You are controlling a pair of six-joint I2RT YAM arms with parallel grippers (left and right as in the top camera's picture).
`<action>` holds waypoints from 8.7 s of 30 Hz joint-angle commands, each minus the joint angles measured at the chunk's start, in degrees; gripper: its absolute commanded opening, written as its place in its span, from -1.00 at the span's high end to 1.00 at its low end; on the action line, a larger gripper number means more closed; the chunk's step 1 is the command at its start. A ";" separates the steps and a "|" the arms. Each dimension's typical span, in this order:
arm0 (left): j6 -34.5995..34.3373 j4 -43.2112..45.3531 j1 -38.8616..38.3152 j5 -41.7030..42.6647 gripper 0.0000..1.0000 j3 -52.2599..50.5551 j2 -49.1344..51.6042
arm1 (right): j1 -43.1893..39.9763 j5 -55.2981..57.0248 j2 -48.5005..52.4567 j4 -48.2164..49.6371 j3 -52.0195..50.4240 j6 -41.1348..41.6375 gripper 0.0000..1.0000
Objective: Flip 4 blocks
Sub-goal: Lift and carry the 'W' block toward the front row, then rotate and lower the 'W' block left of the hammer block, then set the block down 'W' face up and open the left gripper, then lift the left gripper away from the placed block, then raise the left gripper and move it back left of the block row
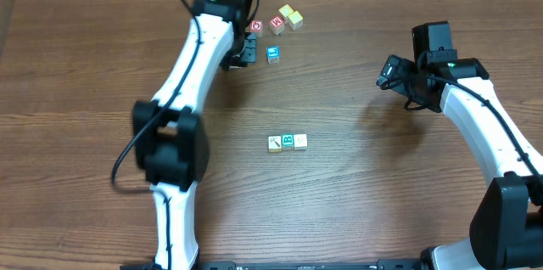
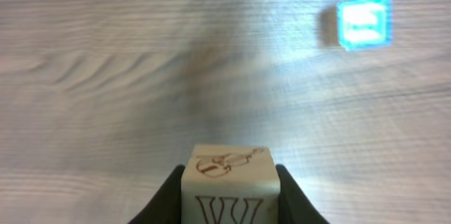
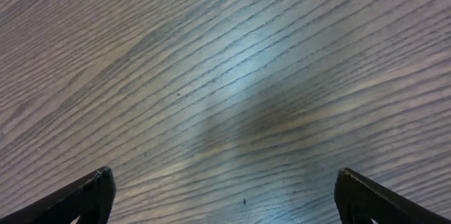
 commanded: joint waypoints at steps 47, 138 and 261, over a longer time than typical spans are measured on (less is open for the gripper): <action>-18.56 20.00 -6.84 8.48 0.52 -54.23 -25.70 | -0.11 0.13 -0.61 0.20 0.83 -0.22 -1.00; -17.70 21.81 -2.95 15.32 0.92 -55.78 -25.79 | -0.11 0.13 -0.61 0.20 0.83 -0.22 -1.00; -18.56 23.98 -12.02 13.49 0.92 -58.88 -26.10 | -0.11 0.13 -0.61 0.20 0.83 -0.22 -1.00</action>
